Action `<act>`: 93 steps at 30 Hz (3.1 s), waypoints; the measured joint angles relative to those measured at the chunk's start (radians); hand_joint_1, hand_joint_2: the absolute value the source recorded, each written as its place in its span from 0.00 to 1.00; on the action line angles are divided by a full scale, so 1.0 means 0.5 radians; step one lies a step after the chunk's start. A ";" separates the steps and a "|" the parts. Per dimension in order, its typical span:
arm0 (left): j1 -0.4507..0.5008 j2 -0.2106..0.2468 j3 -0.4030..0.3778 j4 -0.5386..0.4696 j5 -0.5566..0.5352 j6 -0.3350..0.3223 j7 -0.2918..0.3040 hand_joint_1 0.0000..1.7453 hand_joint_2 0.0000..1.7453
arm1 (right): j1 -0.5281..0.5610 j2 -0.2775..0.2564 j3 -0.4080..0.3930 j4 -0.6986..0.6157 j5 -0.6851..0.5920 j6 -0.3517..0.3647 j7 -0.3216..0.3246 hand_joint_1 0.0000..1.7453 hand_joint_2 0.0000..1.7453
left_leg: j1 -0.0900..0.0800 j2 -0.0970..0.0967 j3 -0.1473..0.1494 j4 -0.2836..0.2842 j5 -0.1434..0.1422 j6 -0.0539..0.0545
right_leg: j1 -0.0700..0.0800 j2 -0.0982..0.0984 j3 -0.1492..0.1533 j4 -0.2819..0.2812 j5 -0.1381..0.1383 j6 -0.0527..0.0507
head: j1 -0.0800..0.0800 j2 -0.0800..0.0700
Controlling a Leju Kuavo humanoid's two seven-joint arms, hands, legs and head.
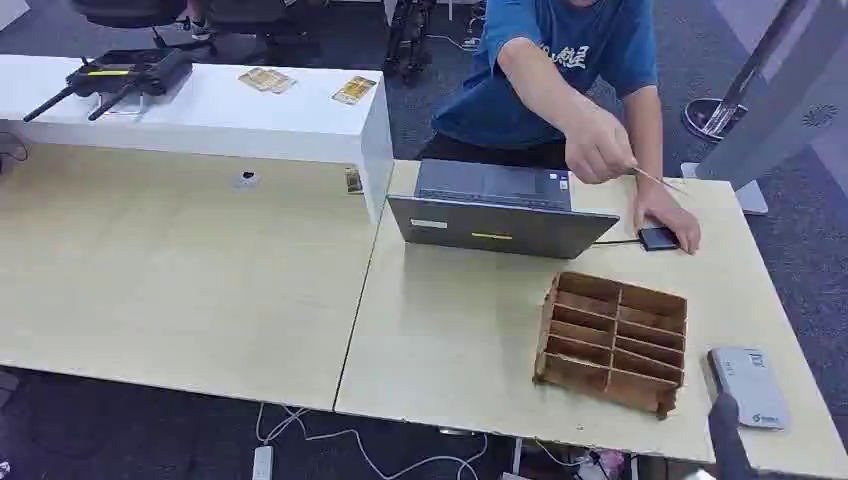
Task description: Pass the card to the sensor for recognition and then transmit it.
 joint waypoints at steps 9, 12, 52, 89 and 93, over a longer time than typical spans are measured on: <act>-0.009 0.005 -0.066 0.000 -0.041 -0.021 0.011 0.00 0.00 | -0.516 -0.224 0.251 0.230 0.120 0.001 0.477 0.00 1.00 | 0.000 0.001 0.004 0.000 0.003 0.002 | 0.000 0.002 0.000 0.000 0.005 0.002 | -0.001 0.000; -0.014 0.008 -0.081 0.000 -0.047 -0.030 0.020 0.00 0.00 | -0.658 -0.337 0.358 0.317 0.137 0.002 0.603 0.00 1.00 | 0.000 0.001 0.004 0.001 0.003 0.002 | 0.000 0.002 0.001 0.000 0.005 0.002 | -0.001 0.000; -0.033 0.016 -0.162 0.000 -0.050 -0.045 0.058 0.00 0.00 | -1.961 -0.947 0.950 1.413 -0.041 0.773 1.195 0.00 1.00 | -0.001 0.000 0.002 0.003 0.007 0.003 | -0.001 0.002 0.000 0.000 0.008 0.003 | -0.002 0.000; -0.037 0.017 -0.162 0.000 -0.014 -0.045 0.060 0.00 0.00 | -1.967 -1.021 1.025 1.496 -0.081 0.741 1.163 0.00 1.00 | -0.001 0.000 0.002 0.003 0.007 0.004 | -0.001 0.002 -0.001 0.000 0.008 0.003 | -0.001 0.000; -0.037 0.018 -0.162 0.000 -0.011 -0.045 0.060 0.00 0.00 | -1.961 -1.022 1.025 1.493 -0.095 0.734 1.157 1.00 1.00 | -0.001 0.000 0.003 0.003 0.007 0.004 | -0.001 0.002 -0.001 0.000 0.008 0.003 | -0.001 0.000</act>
